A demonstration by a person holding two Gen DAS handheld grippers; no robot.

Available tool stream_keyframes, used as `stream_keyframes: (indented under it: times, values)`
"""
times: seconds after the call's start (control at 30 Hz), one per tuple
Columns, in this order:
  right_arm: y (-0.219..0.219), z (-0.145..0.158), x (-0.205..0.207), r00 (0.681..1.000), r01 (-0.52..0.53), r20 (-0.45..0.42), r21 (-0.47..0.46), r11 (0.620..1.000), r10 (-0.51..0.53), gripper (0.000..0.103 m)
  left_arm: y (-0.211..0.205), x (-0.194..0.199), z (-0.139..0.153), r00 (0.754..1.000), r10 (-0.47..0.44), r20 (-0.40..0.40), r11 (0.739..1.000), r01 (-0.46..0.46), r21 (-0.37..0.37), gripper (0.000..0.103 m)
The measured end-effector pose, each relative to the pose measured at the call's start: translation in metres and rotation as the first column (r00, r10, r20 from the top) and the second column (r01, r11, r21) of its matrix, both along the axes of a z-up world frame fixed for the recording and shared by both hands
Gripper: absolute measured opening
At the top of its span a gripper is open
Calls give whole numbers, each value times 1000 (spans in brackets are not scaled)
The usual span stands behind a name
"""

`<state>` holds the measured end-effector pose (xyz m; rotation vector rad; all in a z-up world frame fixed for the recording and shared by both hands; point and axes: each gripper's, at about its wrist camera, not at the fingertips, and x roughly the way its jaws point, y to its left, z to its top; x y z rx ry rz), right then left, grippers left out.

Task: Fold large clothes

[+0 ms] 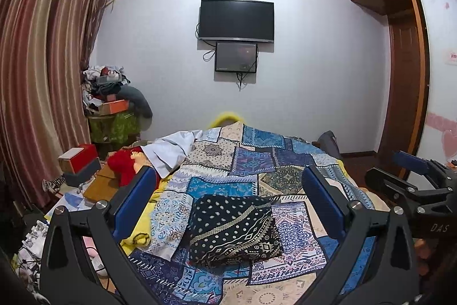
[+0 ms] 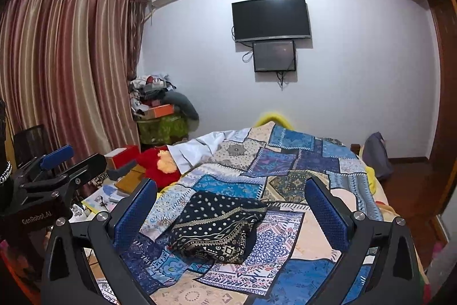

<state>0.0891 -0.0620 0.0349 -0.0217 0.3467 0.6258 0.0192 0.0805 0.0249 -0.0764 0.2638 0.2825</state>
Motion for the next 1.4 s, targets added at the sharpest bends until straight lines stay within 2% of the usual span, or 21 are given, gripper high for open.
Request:
stream_keyframes:
  times: [1.4]
  values:
    - [4,-4,3,1000,-7,-8,-9,1000,7,103,0,1,2,1000,1,5,999,-1,-37,103]
